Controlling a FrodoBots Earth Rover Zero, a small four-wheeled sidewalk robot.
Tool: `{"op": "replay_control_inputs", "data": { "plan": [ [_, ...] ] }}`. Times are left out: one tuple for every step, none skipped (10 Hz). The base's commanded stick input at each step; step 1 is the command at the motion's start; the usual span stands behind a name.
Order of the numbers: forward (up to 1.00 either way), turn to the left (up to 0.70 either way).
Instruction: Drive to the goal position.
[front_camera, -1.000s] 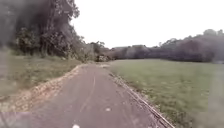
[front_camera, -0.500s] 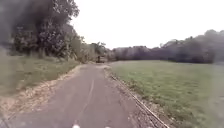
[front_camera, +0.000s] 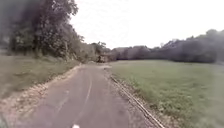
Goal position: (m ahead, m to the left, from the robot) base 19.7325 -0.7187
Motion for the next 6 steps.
{"op": "replay_control_inputs", "data": {
  "plan": [
    [0.7,0.02],
    [0.7,0.02],
    [0.7,0.02],
    [0.7,0.02],
    [0.7,0.02],
    [0.7,0.02]
  ]
}}
